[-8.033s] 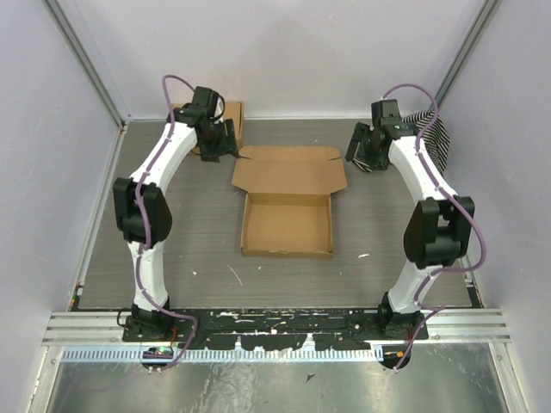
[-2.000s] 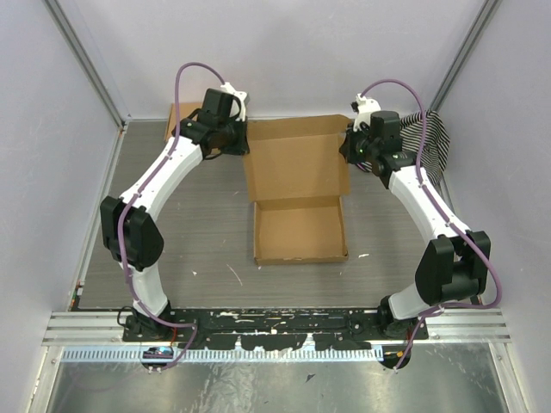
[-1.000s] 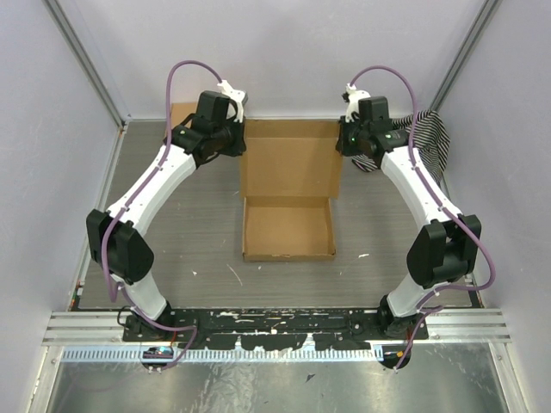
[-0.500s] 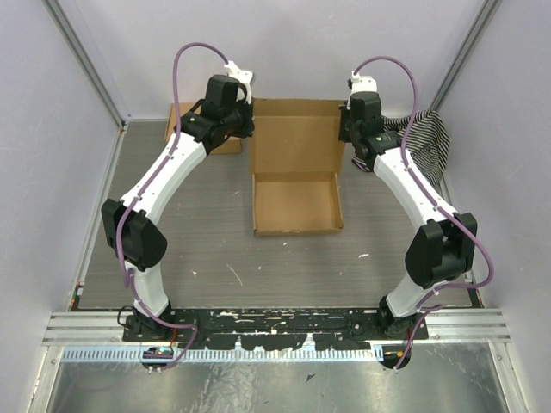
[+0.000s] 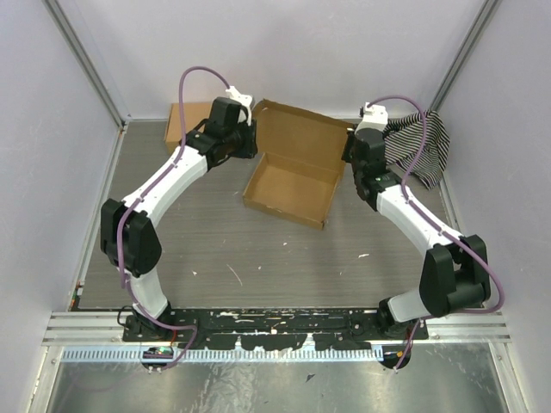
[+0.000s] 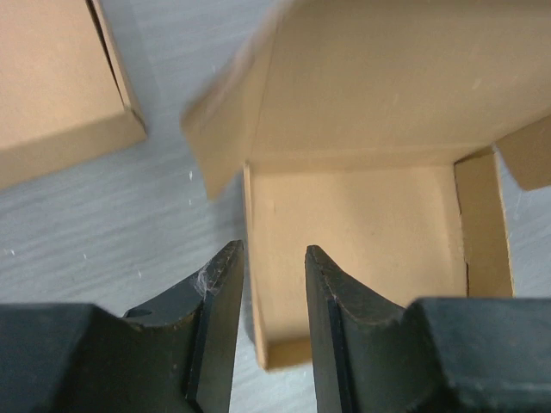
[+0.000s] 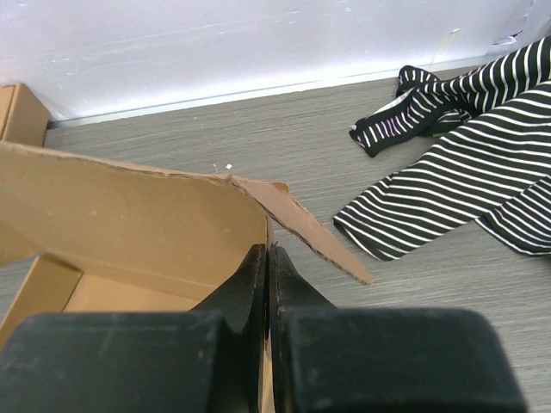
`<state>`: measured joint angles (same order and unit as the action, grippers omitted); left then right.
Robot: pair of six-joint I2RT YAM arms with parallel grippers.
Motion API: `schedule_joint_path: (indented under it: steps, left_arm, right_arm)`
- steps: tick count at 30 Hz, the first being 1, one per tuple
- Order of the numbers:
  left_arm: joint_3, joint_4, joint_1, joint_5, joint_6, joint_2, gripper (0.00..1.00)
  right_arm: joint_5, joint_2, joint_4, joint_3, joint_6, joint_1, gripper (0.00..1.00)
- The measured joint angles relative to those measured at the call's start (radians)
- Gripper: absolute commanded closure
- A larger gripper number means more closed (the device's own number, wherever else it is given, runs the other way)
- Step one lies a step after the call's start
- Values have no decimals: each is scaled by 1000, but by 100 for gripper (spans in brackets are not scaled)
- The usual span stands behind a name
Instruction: Fold the paper box
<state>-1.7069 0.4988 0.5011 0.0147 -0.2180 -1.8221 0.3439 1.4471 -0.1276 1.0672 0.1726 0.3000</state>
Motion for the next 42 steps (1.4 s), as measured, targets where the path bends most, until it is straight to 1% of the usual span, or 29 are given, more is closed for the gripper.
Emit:
schedule_joint_path:
  steps: [3, 4, 5, 6, 8, 11, 12, 16, 19, 23, 26, 28, 33, 38, 42]
  left_arm:
    - [61, 1, 0, -2, -4, 28, 64]
    - [75, 1, 0, -2, -4, 35, 64]
    - [81, 4, 0, -2, -5, 41, 62]
    - [85, 4, 0, -1, -5, 47, 58]
    - [86, 4, 0, 3, -3, 58, 45]
    - [86, 4, 0, 26, 10, 83, 31]
    - [86, 4, 0, 38, 17, 92, 29]
    - [53, 8, 0, 90, 53, 100, 26]
    - [-24, 16, -1, 111, 71, 58, 26]
    - [-227, 21, -8, 112, 80, -95, 25]
    - [-343, 25, -19, 103, 83, -209, 25]
    - [-382, 27, -36, 81, 80, -271, 25]
    - [-388, 27, -114, 27, 60, -332, 26]
    - [-388, 10, -183, -6, 61, -341, 26]
    - [-388, -55, -192, -66, 64, -341, 28]
  right_arm:
    - [2, -35, -4, -35, 13, 4, 95]
    - [3, -42, -4, -41, 15, 6, 96]
    - [3, -47, -4, -47, 17, 6, 95]
    - [3, -51, -5, -51, 18, 8, 96]
    - [3, -59, -5, -57, 16, 9, 96]
    - [3, -61, -5, -58, -6, 11, 96]
    - [2, -61, -6, -58, -21, 12, 96]
    - [-31, -53, 4, -38, -100, 12, 96]
    - [-72, -12, 38, 43, -147, 12, 96]
    - [-126, 39, 55, 131, -177, 13, 96]
    - [-149, 48, 68, 141, -180, 13, 97]
    - [-164, 50, 85, 142, -182, 12, 97]
    - [-203, 66, 120, 159, -183, 2, 97]
    - [-242, 66, 152, 178, -182, -21, 97]
    - [-279, 72, 182, 201, -182, -40, 97]
